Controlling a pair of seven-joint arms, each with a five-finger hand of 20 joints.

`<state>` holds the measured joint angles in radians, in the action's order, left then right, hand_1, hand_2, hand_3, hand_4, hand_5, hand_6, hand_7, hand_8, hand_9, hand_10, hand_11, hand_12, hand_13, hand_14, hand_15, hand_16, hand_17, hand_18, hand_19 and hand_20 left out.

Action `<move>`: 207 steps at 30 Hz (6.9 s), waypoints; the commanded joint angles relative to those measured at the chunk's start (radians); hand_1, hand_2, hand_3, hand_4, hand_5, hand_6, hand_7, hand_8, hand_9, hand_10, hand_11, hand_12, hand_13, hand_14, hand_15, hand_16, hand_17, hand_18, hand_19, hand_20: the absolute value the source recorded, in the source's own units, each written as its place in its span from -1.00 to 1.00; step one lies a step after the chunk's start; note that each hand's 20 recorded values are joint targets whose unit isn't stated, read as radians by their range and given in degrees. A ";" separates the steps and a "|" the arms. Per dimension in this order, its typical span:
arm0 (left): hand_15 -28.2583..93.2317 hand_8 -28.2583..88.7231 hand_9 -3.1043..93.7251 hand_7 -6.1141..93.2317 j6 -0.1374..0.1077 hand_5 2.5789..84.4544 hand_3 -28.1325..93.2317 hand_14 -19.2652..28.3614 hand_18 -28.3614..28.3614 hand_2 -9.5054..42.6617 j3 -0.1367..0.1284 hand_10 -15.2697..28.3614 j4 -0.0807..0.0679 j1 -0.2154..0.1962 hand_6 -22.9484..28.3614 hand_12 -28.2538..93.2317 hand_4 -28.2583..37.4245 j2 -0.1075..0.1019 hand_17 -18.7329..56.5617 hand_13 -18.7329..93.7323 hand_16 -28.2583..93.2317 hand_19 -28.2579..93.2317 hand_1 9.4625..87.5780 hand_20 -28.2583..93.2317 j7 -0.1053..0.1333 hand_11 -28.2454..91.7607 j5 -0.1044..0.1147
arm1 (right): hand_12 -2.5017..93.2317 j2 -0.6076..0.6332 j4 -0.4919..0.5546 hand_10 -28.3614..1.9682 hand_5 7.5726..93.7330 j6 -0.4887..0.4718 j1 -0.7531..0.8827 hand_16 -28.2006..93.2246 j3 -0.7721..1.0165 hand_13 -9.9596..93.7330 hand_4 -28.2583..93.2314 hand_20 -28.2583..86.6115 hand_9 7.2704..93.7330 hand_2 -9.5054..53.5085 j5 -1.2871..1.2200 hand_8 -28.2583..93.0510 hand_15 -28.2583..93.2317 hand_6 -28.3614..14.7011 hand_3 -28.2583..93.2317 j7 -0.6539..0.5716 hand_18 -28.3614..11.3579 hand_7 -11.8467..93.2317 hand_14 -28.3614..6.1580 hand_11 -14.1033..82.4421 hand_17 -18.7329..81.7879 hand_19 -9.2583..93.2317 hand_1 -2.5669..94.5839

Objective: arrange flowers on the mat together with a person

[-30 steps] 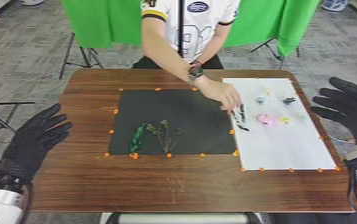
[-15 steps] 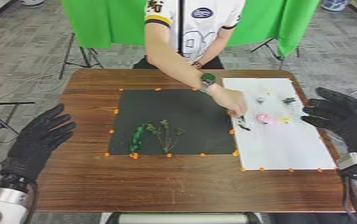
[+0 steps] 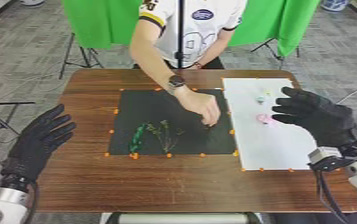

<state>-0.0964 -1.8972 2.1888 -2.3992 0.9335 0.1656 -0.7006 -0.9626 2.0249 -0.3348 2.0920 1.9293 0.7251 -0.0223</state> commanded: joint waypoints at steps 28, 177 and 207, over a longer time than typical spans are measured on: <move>-0.02 -0.68 -0.43 -0.47 0.015 -0.38 0.62 0.41 0.75 -0.67 0.010 0.22 -0.011 0.009 -0.03 -0.23 -0.67 0.012 -0.73 -0.30 -0.51 0.22 -0.57 -0.40 -0.023 -0.17 -0.007 | -0.46 -0.034 0.011 -0.22 -0.18 -0.001 0.007 -0.12 -0.003 -0.15 -0.90 -0.05 -0.17 -0.70 0.041 -0.67 -0.08 0.11 0.84 -0.017 -0.70 -0.46 -0.20 -0.44 -0.43 0.15 -0.63; -0.11 -0.63 -0.44 -0.55 -0.010 -0.40 0.57 0.36 0.73 -0.61 0.006 0.19 -0.030 0.001 -0.04 -0.18 -0.58 -0.102 -0.72 -0.30 -0.46 0.21 -0.56 -0.38 0.006 -0.26 0.008 | -0.05 -0.340 -0.670 0.42 0.15 0.905 -1.557 0.00 -2.129 0.23 -1.00 0.26 0.35 -1.00 1.568 -0.61 0.72 0.55 0.85 -0.369 -0.34 0.23 0.27 0.15 -0.22 0.49 -0.24; -0.02 -0.69 -0.43 -0.45 -0.013 -0.39 0.62 0.40 0.75 -0.66 -0.013 0.22 -0.004 -0.061 -0.03 -0.23 -0.68 -0.024 -0.73 -0.30 -0.51 0.22 -0.57 -0.40 0.007 -0.17 0.005 | -0.40 0.036 -0.150 0.17 0.01 0.539 -0.933 -0.20 -1.079 -0.02 -0.95 0.02 0.04 -0.63 1.287 -0.80 0.21 0.36 0.91 -0.061 -0.46 -0.15 0.14 -0.08 -0.36 0.19 -0.51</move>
<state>-0.1093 -1.9086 2.1789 -2.4272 0.8634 0.1849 -0.6960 -1.1190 1.7459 0.2285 0.8296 0.3261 2.2535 -0.2128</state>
